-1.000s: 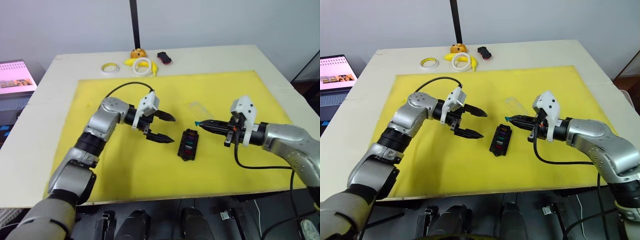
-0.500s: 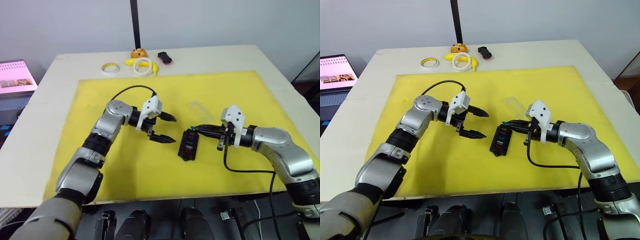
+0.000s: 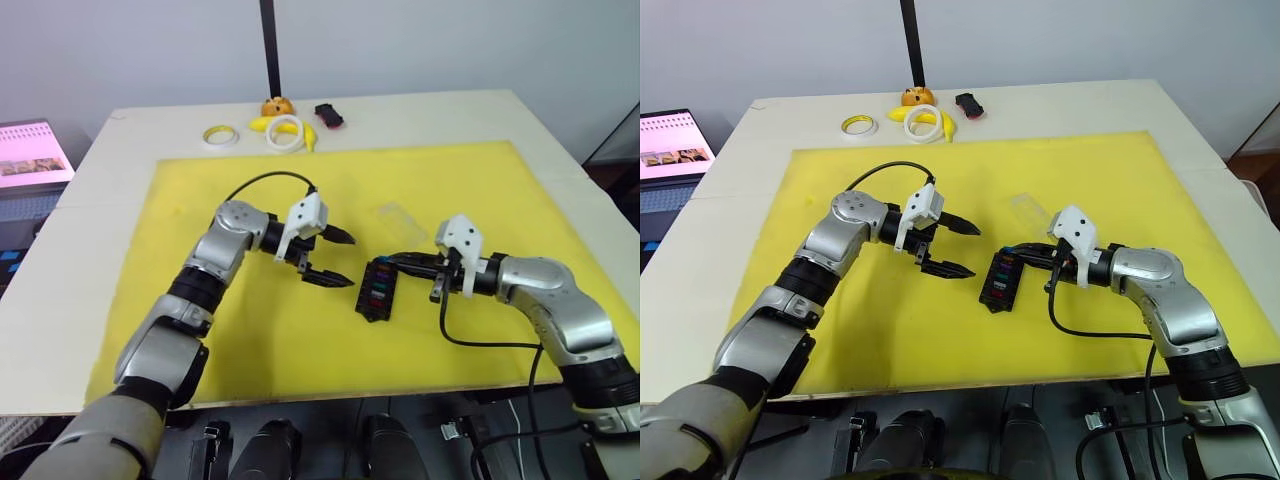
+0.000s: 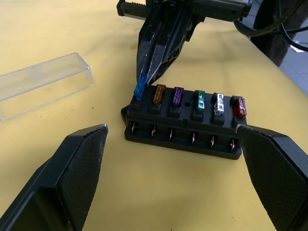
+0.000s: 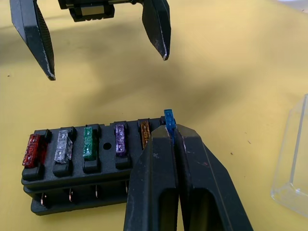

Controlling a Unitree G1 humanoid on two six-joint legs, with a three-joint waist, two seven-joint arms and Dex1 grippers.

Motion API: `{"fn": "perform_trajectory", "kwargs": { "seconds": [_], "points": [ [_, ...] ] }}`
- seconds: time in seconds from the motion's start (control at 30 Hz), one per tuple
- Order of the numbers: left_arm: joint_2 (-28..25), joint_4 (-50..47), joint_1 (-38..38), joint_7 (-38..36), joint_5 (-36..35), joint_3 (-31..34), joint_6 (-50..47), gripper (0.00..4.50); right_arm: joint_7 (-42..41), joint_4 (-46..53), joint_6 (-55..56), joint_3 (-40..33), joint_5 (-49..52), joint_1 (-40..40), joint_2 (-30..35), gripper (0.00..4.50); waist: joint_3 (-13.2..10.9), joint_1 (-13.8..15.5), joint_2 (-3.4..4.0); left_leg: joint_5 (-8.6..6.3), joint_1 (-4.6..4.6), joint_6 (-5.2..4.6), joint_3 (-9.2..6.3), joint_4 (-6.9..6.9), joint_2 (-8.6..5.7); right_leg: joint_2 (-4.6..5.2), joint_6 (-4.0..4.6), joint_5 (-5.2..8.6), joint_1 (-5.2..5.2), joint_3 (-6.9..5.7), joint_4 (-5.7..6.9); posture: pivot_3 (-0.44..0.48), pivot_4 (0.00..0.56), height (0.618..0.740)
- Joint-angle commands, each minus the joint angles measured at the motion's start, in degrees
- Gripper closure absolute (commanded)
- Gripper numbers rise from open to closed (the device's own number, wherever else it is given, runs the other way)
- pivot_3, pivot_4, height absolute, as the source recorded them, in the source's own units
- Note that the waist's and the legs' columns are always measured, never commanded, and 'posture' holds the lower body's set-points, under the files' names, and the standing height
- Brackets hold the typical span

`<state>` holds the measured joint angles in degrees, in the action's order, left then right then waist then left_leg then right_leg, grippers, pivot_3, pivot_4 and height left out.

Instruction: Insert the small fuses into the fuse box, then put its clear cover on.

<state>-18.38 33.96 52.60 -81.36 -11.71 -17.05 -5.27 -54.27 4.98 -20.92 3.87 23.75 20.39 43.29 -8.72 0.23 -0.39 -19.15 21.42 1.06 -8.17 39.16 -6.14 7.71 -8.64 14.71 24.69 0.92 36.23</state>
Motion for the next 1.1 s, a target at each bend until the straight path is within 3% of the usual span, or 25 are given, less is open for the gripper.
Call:
{"fn": "perform_trajectory", "kwargs": {
  "seconds": [0.03, 1.1],
  "points": [
    [0.0, -2.0, 0.7, 0.1, 0.2, 1.2, 0.5, 0.02, -0.3, 0.4, 0.5, -1.6, -0.3, 1.1, -0.5, 4.5, 0.0, 0.0, 0.0, 0.0, 0.0, 0.0, 0.0, 0.0, 0.0, 0.0, 0.0, 0.0, 0.0, 0.0, 0.0, 0.0, 0.15, 0.74],
    [-0.1, -2.4, 0.7, 0.3, 0.4, 1.1, 0.4, 0.02, -1.5, -0.2, -1.1, -2.2, -1.0, 2.4, -2.4, 4.5, 0.0, -0.1, 0.0, 0.0, 0.0, 0.0, 0.0, 0.0, 0.0, 0.0, 0.0, 0.0, 0.0, 0.0, 0.01, 0.0, 0.15, 0.74]
  ]
}}
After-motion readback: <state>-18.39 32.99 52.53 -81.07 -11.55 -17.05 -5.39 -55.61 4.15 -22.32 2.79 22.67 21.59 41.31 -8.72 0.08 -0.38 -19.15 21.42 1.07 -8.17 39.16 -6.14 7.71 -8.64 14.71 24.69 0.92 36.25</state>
